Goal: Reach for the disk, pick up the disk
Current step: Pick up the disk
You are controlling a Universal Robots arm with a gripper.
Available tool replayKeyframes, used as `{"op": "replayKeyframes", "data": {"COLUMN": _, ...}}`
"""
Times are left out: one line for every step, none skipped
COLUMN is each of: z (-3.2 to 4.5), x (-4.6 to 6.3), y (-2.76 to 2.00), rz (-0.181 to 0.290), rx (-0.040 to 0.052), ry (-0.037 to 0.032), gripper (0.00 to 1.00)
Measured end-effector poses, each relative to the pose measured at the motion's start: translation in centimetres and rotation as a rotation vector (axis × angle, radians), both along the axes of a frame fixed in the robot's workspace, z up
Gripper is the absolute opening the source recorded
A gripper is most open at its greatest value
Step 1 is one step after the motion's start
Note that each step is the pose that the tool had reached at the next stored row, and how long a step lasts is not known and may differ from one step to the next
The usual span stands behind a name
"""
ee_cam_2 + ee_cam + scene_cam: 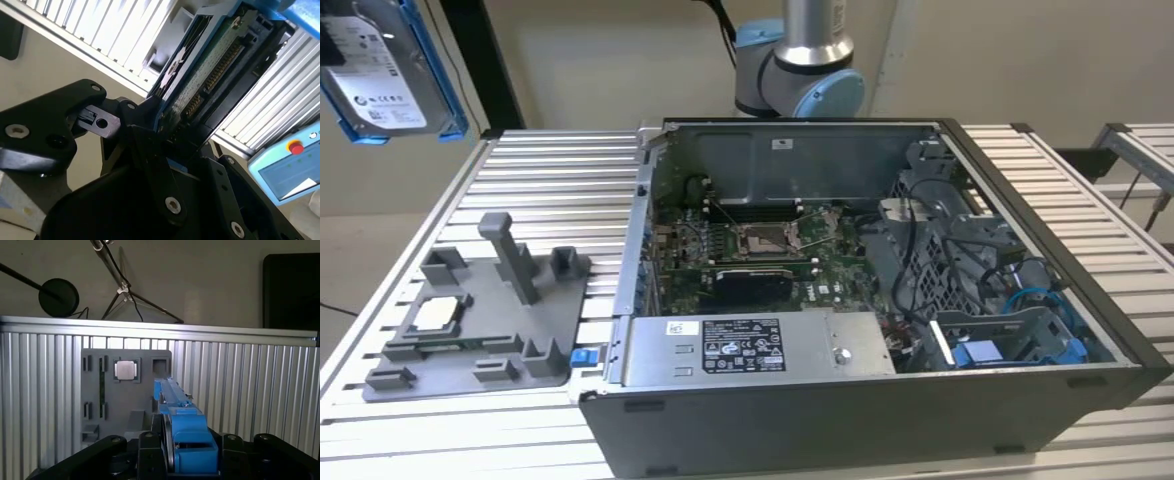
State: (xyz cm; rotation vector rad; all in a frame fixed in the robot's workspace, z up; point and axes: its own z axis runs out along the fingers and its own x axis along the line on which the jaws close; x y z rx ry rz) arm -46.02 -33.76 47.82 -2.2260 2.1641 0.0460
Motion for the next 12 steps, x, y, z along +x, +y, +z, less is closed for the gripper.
{"op": "replayKeyframes", "data": {"z": 0.01, "x": 0.0, "y": 0.0, "rz": 0.0, "rx": 0.0, "ry": 0.0, "gripper": 0.0}}
{"op": "replayKeyframes", "data": {"z": 0.02, "x": 0.0, "y": 0.01, "rz": 0.0, "rx": 0.0, "ry": -0.0001, "gripper": 0.0}}
{"op": "replayKeyframes", "data": {"z": 0.03, "x": 0.0, "y": 0.01, "rz": 0.0, "rx": 0.0, "ry": -0.0001, "gripper": 0.0}}
{"op": "replayKeyframes", "data": {"z": 0.03, "x": 0.0, "y": 0.01, "rz": 0.0, "rx": 0.0, "ry": 0.0, "gripper": 0.0}}
{"op": "replayKeyframes", "data": {"z": 0.04, "x": 0.1, "y": 0.01, "rz": 0.0, "rx": 0.0, "ry": 0.0001, "gripper": 0.0}}
{"op": "replayKeyframes", "data": {"z": 0.04, "x": 0.1, "y": 0.01, "rz": 0.0, "rx": 0.0, "ry": 0.0001, "gripper": 0.0}}
{"op": "replayKeyframes", "data": {"z": 0.03, "x": 0.2, "y": 0.01, "rz": 0.0, "rx": 0.0, "ry": 0.0, "gripper": 0.0}}
{"op": "replayKeyframes", "data": {"z": 0.03, "x": 0.4, "y": 0.01, "rz": 0.0, "rx": 0.0, "ry": 0.0001, "gripper": 0.0}}
{"op": "replayKeyframes", "data": {"z": 0.03, "x": 0.5, "y": 0.01, "rz": 0.0, "rx": 0.0, "ry": 0.0, "gripper": 0.0}}
{"op": "replayKeyframes", "data": {"z": 0.03, "x": 0.7, "y": 0.01, "rz": 0.0, "rx": 0.0, "ry": 0.0, "gripper": 0.0}}
{"op": "replayKeyframes", "data": {"z": 0.03, "x": 0.9, "y": 0.0, "rz": 0.0, "rx": 0.0, "ry": -0.0001, "gripper": 0.0}}
{"op": "replayKeyframes", "data": {"z": 0.03, "x": 1.1, "y": 0.0, "rz": 0.0, "rx": 0.0, "ry": 0.0, "gripper": 0.0}}
